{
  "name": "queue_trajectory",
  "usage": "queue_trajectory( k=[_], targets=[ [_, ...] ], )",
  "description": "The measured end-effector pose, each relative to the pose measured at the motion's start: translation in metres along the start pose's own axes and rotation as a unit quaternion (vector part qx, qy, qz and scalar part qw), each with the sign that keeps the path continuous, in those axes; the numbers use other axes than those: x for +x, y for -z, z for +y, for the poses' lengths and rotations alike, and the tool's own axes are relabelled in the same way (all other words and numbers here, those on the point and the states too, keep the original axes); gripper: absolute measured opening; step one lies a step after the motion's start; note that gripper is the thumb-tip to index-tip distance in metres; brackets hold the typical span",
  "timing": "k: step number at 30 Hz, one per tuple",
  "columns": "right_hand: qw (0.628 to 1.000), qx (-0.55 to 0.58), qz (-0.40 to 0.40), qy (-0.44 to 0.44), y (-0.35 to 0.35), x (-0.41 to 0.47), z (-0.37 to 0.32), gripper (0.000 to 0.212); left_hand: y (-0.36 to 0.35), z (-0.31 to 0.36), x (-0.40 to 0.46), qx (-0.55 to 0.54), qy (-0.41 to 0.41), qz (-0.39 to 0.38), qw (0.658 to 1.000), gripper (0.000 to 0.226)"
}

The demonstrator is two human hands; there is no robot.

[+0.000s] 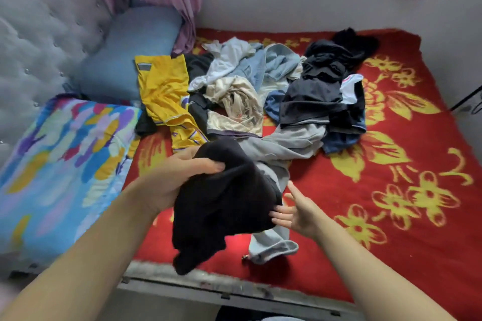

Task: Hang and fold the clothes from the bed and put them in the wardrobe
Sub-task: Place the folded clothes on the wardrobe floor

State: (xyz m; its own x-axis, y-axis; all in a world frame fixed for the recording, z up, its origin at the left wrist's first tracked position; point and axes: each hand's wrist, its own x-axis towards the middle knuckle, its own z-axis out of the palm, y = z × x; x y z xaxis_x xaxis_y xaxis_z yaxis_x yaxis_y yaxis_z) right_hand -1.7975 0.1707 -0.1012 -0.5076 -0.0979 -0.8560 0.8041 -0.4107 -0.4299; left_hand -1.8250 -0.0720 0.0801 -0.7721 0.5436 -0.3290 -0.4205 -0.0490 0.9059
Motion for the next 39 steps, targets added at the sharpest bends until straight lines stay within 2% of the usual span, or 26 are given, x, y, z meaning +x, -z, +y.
queue_trajectory(
  k=[4, 6, 9, 12, 14, 16, 17, 19, 20, 21, 22, 23, 24, 25, 26, 27, 28, 30, 32, 34, 35, 37, 38, 39],
  targets=[
    [0.992, -0.115, 0.02, -0.039, -0.046, 0.009, 0.021, 0.062, 0.012, 0.025, -0.015, -0.023, -0.031, 0.059, 0.997, 0.017],
    [0.994, -0.079, 0.011, -0.069, -0.058, 0.013, 0.04, 0.067, 0.02, 0.021, -0.019, -0.053, -0.02, 0.087, 0.995, 0.021],
    [0.992, -0.025, -0.039, -0.114, -0.068, 0.018, 0.064, 0.069, 0.034, 0.018, -0.028, -0.107, -0.014, 0.094, 0.99, 0.009],
    [0.993, 0.014, -0.092, -0.071, -0.081, 0.011, 0.058, 0.042, 0.063, 0.028, -0.032, -0.149, -0.041, 0.125, 0.98, 0.033],
    [0.995, 0.025, -0.093, -0.008, -0.083, -0.002, 0.031, 0.026, 0.095, 0.036, -0.03, -0.154, -0.049, 0.186, 0.969, 0.017],
    [0.992, 0.011, -0.095, 0.078, -0.082, -0.028, -0.01, 0.016, 0.127, 0.034, -0.024, -0.099, -0.011, 0.287, 0.953, 0.027],
    [0.985, -0.015, -0.105, 0.133, -0.081, -0.042, -0.031, 0.013, 0.14, 0.028, -0.021, -0.032, 0.014, 0.337, 0.941, 0.025],
    [0.957, -0.12, -0.123, 0.234, -0.082, -0.071, -0.064, 0.017, 0.152, 0.009, -0.013, 0.178, 0.061, 0.398, 0.898, 0.014],
    [0.938, -0.192, -0.116, 0.264, -0.085, -0.087, -0.077, 0.023, 0.152, -0.001, -0.008, 0.278, 0.077, 0.398, 0.871, 0.016],
    [0.909, -0.278, -0.103, 0.291, -0.088, -0.103, -0.088, 0.026, 0.144, -0.006, -0.004, 0.35, 0.073, 0.377, 0.854, 0.028],
    [0.865, -0.377, -0.083, 0.32, -0.092, -0.118, -0.099, 0.028, 0.129, -0.005, 0.003, 0.393, 0.041, 0.334, 0.856, 0.044],
    [0.804, -0.481, -0.064, 0.342, -0.098, -0.134, -0.108, 0.033, 0.108, 0.001, 0.009, 0.409, -0.022, 0.27, 0.871, 0.054],
    [0.733, -0.578, -0.053, 0.354, -0.104, -0.149, -0.115, 0.044, 0.083, 0.012, 0.014, 0.411, -0.11, 0.186, 0.886, 0.058],
    [0.665, -0.654, -0.057, 0.355, -0.109, -0.164, -0.12, 0.053, 0.053, 0.026, 0.017, 0.418, -0.189, 0.096, 0.884, 0.058],
    [0.617, -0.704, -0.064, 0.347, -0.114, -0.179, -0.123, 0.058, 0.027, 0.04, 0.02, 0.413, -0.247, 0.022, 0.876, 0.057],
    [0.59, -0.728, -0.064, 0.343, -0.116, -0.195, -0.126, 0.06, 0.01, 0.05, 0.023, 0.398, -0.281, -0.032, 0.873, 0.058],
    [0.581, -0.732, -0.058, 0.351, -0.115, -0.211, -0.13, 0.057, 0.002, 0.06, 0.026, 0.385, -0.292, -0.062, 0.873, 0.057],
    [0.599, -0.715, -0.052, 0.356, -0.108, -0.241, -0.139, 0.045, 0.004, 0.072, 0.036, 0.419, -0.278, -0.096, 0.859, 0.051],
    [0.623, -0.704, -0.056, 0.335, -0.098, -0.259, -0.148, 0.04, 0.012, 0.071, 0.046, 0.533, -0.217, -0.134, 0.807, 0.051],
    [0.644, -0.705, -0.051, 0.293, -0.088, -0.264, -0.157, 0.045, 0.012, 0.06, 0.057, 0.634, -0.144, -0.17, 0.741, 0.04],
    [0.643, -0.718, -0.027, 0.266, -0.083, -0.26, -0.161, 0.051, 0.013, 0.055, 0.064, 0.677, -0.122, -0.157, 0.708, 0.033],
    [0.595, -0.779, 0.057, 0.193, -0.07, -0.241, -0.17, 0.058, 0.021, 0.051, 0.076, 0.74, -0.095, -0.093, 0.659, 0.036],
    [0.565, -0.806, 0.097, 0.149, -0.063, -0.227, -0.174, 0.057, 0.027, 0.051, 0.08, 0.746, -0.091, -0.068, 0.656, 0.035],
    [0.54, -0.825, 0.125, 0.113, -0.058, -0.212, -0.177, 0.05, 0.033, 0.052, 0.081, 0.733, -0.098, -0.054, 0.671, 0.032]
  ],
)
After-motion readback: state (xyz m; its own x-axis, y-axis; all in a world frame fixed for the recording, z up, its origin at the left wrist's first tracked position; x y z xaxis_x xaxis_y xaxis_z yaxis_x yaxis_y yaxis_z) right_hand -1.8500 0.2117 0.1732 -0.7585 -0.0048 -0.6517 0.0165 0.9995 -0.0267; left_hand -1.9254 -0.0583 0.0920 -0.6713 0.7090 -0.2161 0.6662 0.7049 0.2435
